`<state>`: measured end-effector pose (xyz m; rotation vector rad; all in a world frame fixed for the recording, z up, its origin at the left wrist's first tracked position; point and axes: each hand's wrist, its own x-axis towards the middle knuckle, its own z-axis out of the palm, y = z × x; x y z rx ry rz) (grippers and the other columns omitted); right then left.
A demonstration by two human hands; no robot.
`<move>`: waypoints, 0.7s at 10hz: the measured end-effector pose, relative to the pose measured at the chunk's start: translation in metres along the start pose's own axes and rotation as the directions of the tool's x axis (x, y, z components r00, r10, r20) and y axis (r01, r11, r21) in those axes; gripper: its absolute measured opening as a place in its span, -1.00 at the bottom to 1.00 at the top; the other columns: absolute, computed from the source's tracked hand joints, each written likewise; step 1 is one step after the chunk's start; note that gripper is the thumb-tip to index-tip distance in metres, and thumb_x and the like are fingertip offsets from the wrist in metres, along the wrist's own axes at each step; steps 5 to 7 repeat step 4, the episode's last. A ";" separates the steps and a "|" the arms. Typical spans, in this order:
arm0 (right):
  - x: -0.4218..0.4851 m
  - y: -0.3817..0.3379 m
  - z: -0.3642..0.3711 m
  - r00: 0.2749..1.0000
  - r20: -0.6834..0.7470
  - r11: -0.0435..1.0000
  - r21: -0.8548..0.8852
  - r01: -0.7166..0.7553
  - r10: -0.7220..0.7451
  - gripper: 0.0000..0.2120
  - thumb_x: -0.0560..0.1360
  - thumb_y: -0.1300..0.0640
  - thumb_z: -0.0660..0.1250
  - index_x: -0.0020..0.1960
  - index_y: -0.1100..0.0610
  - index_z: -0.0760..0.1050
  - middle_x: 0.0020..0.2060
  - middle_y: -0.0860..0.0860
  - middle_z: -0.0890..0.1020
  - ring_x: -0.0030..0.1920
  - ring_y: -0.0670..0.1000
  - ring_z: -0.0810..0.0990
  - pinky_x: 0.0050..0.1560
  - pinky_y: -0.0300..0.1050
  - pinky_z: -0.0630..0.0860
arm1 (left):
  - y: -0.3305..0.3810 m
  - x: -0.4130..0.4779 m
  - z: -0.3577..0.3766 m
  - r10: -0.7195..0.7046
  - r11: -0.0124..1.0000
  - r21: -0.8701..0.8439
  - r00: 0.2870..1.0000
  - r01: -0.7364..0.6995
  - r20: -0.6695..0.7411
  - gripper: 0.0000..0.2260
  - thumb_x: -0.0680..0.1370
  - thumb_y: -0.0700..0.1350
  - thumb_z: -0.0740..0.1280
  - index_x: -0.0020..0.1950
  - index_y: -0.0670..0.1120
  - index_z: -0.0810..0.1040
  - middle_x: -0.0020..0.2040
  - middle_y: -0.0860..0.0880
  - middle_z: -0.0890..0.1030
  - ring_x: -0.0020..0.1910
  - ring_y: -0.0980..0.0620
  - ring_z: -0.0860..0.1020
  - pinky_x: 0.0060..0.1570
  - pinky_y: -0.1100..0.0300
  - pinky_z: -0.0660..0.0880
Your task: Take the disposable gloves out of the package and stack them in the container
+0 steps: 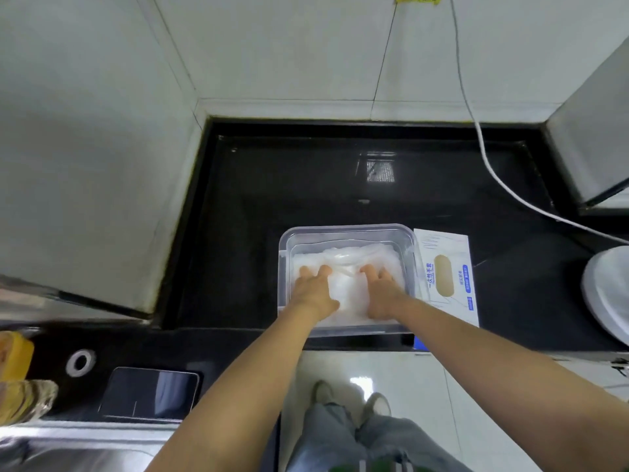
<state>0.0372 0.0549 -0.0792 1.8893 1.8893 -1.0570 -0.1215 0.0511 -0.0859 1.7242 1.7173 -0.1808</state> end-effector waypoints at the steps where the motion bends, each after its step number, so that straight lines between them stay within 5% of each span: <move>1: -0.010 0.011 0.000 0.998 0.029 0.999 0.012 -0.052 0.051 -0.18 0.49 0.29 0.35 0.57 0.04 -0.07 0.43 0.21 0.18 0.44 0.22 0.26 0.36 -0.01 0.36 | 0.013 -0.005 0.003 0.026 0.999 0.030 1.000 -0.026 0.005 -0.44 0.57 -0.02 0.33 0.51 0.07 0.16 0.48 -0.11 0.15 0.33 -0.18 0.39 0.23 0.04 0.46; 2: -0.023 0.018 -0.003 0.998 0.042 0.998 0.039 -0.055 0.053 -0.20 0.54 0.26 0.30 0.60 0.08 -0.10 0.50 0.19 0.12 0.51 0.19 0.20 0.44 -0.04 0.28 | 0.021 -0.013 0.004 0.029 0.997 0.070 1.000 -0.028 -0.006 -0.48 0.59 -0.01 0.29 0.50 0.04 0.18 0.44 -0.11 0.21 0.23 -0.14 0.45 0.16 0.07 0.51; 4: -0.052 0.018 -0.028 0.996 -0.027 0.994 0.075 0.083 -0.081 -0.48 0.60 0.13 0.28 0.52 0.11 0.24 0.43 0.10 0.34 0.40 0.10 0.37 0.33 -0.13 0.31 | 0.037 -0.037 -0.006 0.023 0.989 0.149 0.999 -0.018 -0.035 -0.55 0.63 0.02 0.23 0.49 0.00 0.24 0.44 -0.11 0.31 0.29 -0.13 0.44 0.20 0.10 0.43; 7: -0.052 0.018 -0.028 0.996 -0.027 0.994 0.075 0.083 -0.081 -0.48 0.60 0.13 0.28 0.52 0.11 0.24 0.43 0.10 0.34 0.40 0.10 0.37 0.33 -0.13 0.31 | 0.037 -0.037 -0.006 0.023 0.989 0.149 0.999 -0.018 -0.035 -0.55 0.63 0.02 0.23 0.49 0.00 0.24 0.44 -0.11 0.31 0.29 -0.13 0.44 0.20 0.10 0.43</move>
